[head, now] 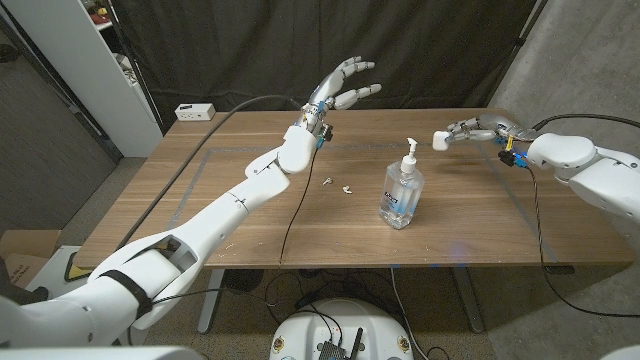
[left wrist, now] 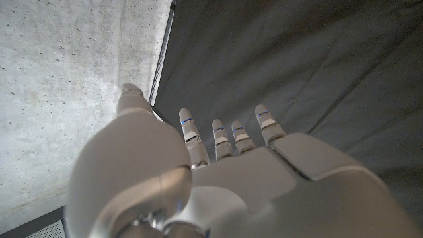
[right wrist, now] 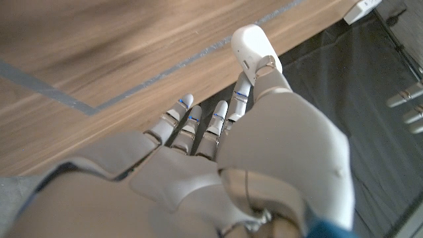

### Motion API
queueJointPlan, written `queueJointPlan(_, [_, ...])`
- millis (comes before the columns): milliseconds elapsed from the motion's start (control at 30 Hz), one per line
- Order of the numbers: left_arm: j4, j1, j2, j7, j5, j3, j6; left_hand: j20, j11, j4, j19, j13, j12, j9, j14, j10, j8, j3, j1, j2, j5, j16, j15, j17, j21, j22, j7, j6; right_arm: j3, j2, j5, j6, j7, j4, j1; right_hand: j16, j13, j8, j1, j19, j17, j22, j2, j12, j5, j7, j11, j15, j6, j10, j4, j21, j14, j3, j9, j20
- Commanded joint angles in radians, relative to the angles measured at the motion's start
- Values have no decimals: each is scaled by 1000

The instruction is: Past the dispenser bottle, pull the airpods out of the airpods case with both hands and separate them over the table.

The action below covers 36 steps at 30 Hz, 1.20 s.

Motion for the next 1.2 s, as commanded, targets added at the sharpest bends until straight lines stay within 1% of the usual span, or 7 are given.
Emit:
queueJointPlan(33, [-22,9,16,17,11,-11,35,8,2,8,-8,2,-1,4,-10,1,-4,-1,-14,7,-4,-5,6,4,-6,1,9,4,-73,-69,-53,-114,87,-29,43,1,-3,3,7,-9,-9,0,-4,-8,6,-36,-1,-69,37,-6,-4,-6,-13,6,224,-3])
queueJointPlan(333, [-38,20,21,34,17,-15,66,4,6,14,-10,2,-2,4,-13,3,-1,-1,-26,14,-11,-5,6,3,-6,0,12,12,-144,-68,-140,-154,125,-32,95,4,-7,2,6,-10,-23,0,-2,-14,6,-37,-1,-70,34,-6,-3,-7,-15,6,225,-3])
queueJointPlan(633, [-40,14,24,36,27,-8,84,9,5,15,-15,1,-4,4,-17,1,-1,-1,-32,17,-16,-6,9,2,-8,0,14,13,-221,-41,-209,-152,232,3,166,7,-12,0,2,-15,-39,-1,1,-22,5,-46,-3,-74,30,-9,1,-11,-21,5,227,-2])
queueJointPlan(733, [-41,14,24,33,23,-7,87,9,1,16,-18,1,-4,4,-18,0,-1,-1,-34,18,-18,-5,8,2,-9,0,13,15,-256,-34,-245,-133,301,28,206,6,-14,0,1,-20,-44,-1,2,-24,5,-54,-3,-77,27,-8,2,-13,-25,5,228,-2])
queueJointPlan(800, [-38,13,23,33,21,-6,86,10,3,17,-19,1,-5,4,-20,0,-2,-1,-36,19,-18,-6,8,2,-10,0,13,12,-266,-29,-259,-134,311,32,213,7,-17,-2,-2,-22,-52,-1,4,-35,5,-58,-4,-78,23,-28,4,-14,-32,4,228,-2])
queueJointPlan(1167, [-12,0,18,29,12,0,77,13,6,22,-25,1,-7,4,-25,-3,-3,0,-46,26,-23,-6,11,1,-11,0,18,12,-292,-6,-315,-132,328,35,235,10,-22,-4,-6,-28,-66,-1,9,-40,6,-69,-6,-83,19,-29,7,-17,-35,3,227,-1])
queueJointPlan(1200, [-11,0,18,30,12,1,77,13,13,23,-27,1,-8,4,-25,-5,-4,0,-47,27,-24,-6,15,1,-12,0,20,9,-294,-3,-318,-133,328,37,237,11,-22,-4,-6,-28,-67,-1,10,-40,6,-72,-6,-83,20,-28,8,-17,-35,3,227,-1])
